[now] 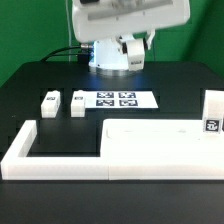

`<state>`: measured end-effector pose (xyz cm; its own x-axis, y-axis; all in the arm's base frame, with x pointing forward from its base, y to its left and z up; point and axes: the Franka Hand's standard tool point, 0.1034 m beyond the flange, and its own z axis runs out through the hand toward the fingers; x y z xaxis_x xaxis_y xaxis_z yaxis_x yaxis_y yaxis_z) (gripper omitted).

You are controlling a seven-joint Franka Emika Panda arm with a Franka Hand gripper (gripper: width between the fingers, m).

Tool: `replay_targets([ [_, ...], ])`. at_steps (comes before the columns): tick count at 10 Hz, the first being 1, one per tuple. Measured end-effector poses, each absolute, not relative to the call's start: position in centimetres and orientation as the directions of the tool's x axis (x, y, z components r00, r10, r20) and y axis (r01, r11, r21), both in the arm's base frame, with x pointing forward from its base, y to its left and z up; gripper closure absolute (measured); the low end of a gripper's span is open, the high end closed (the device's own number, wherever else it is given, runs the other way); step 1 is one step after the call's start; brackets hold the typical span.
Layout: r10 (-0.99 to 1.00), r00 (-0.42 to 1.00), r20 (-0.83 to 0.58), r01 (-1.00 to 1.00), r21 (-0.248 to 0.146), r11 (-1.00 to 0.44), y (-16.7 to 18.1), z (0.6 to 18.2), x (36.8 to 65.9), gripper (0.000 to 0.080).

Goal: Assemble desk

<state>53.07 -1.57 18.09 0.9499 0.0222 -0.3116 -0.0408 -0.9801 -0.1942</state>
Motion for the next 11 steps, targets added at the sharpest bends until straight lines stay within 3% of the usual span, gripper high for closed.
replay_targets([
  [5, -0.017, 0.999, 0.044, -0.012, -0.12, -0.993, -3.4, 16.3, 54.7, 0.0509],
  [8, -0.03, 0.972, 0.232, -0.011, -0.083, -0.996, -4.4, 20.1, 59.5, 0.0509],
  [11, -0.042, 0.906, 0.421, -0.034, -0.027, -0.999, -5.7, 19.5, 59.5, 0.0509],
])
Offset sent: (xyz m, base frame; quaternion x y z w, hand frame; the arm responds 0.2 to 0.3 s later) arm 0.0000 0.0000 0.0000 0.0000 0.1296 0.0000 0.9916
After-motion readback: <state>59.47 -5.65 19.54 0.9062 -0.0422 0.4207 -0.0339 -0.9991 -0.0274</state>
